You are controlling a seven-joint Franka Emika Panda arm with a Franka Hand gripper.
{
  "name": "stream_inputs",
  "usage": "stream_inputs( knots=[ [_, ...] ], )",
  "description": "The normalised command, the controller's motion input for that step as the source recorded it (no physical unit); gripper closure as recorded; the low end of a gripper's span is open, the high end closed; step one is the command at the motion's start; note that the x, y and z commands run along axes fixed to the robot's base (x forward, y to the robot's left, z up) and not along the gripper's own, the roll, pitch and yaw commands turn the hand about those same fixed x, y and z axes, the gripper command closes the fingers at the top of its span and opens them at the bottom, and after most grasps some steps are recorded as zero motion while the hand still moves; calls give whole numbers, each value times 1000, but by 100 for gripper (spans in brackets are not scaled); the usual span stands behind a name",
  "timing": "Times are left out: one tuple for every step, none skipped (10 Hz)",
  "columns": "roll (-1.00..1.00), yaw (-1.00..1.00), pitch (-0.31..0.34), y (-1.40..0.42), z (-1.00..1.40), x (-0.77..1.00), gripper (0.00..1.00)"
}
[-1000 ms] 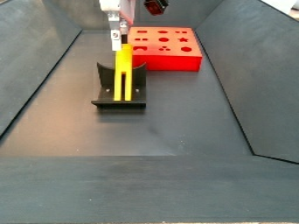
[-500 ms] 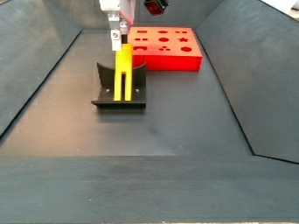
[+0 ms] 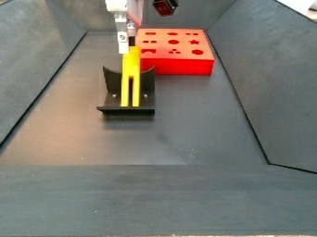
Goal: Pick up the square-circle object. Move up. Rotate the square-circle object. Place the square-circle object on the fixture. Regrasp the square-circle object. Move to above the board. Insert the square-circle object.
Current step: Regrasp the square-circle object.
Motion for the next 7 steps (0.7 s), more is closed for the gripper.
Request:
stream_inputs(
  knots=[
    [-25,65,214,-15,0,87,0],
    [-25,65,214,-15,0,87,0],
    [-25,65,214,-15,0,87,0],
    [-25,65,214,-15,0,87,0],
    [-25,65,214,-15,0,87,0],
    [-25,65,214,-15,0,87,0],
    [0,0,0,500,167,0,100]
  ],
)
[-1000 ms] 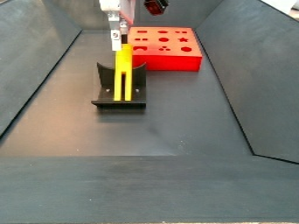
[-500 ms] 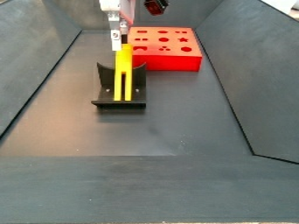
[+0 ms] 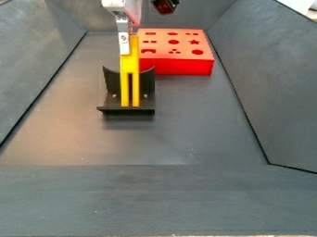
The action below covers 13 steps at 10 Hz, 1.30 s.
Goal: Pick up the square-circle object. Move up. Rotate the square-circle object. Place the square-circle object on the fixture. Regrasp the square-circle object. Move to above the board. Insert the square-circle object.
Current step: Rotate the square-circle object.
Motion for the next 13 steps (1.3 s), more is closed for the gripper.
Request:
stream_inputs(
  knots=[
    [0,0,0,195,759,-1000,100],
    [-6,-3,-6,192,757,-1000,100],
    [-23,-16,-12,176,742,-1000,100],
    [-42,-25,-9,157,720,-1000,100],
    [-55,-32,0,149,698,-1000,100],
    [-74,-38,15,137,666,-1000,100],
    [-86,-38,28,127,640,-1000,100],
    [-97,-37,44,118,611,-1000,100],
    [-106,-31,66,106,569,-1000,100],
    [-106,-27,80,98,537,-1000,100],
    [-99,-18,91,67,396,-818,100],
    [-97,-13,89,49,305,-690,100],
    [-85,-1,77,24,109,-368,100]
  ],
)
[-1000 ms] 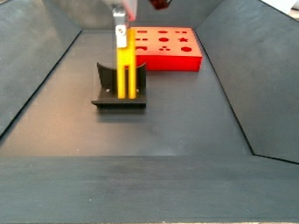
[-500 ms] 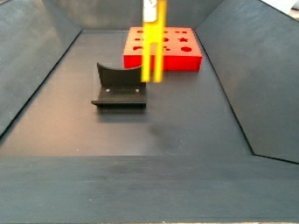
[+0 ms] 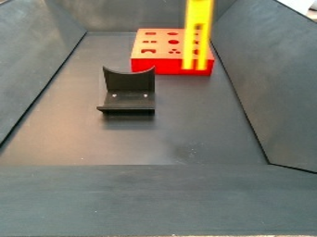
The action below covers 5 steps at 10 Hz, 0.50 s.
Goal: Pick up the square-circle object. Move up. Rotate the square-circle object. Place the square-circle object on the fixture. Regrasp the square-circle object. Move to above the board. Insert the square-circle object.
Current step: Rotate the square-circle object.
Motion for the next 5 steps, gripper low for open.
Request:
stream_inputs(
  knots=[
    [-86,-1,75,16,77,-235,100],
    [-1000,-981,84,0,0,0,100],
    [-1000,-976,91,0,-33,31,100],
    [-1000,-916,121,62,0,-22,100],
    [-1000,-900,150,30,12,-38,100]
  ],
)
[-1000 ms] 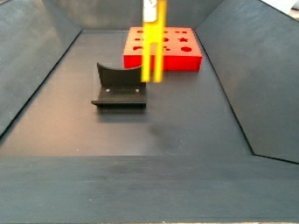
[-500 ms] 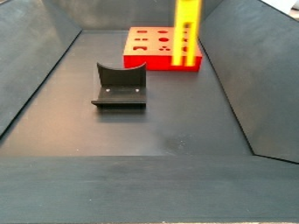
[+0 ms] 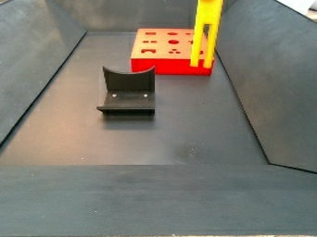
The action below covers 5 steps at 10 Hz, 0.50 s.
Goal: Pick up the square-circle object. Move up. Rotate the square-circle object. Place the square-circle object on the fixture. Regrasp the square-circle object. Move to above the board. Insert the square-circle object.
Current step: Rotate the square-circle object.
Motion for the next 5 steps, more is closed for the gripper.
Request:
stream_inputs(
  knots=[
    [-1000,-882,182,16,16,-31,100],
    [-754,-621,159,23,4,1,100],
    [-537,-409,135,19,11,17,100],
    [-411,-296,129,10,12,21,100],
    [-208,-109,113,12,18,37,100]
  ],
)
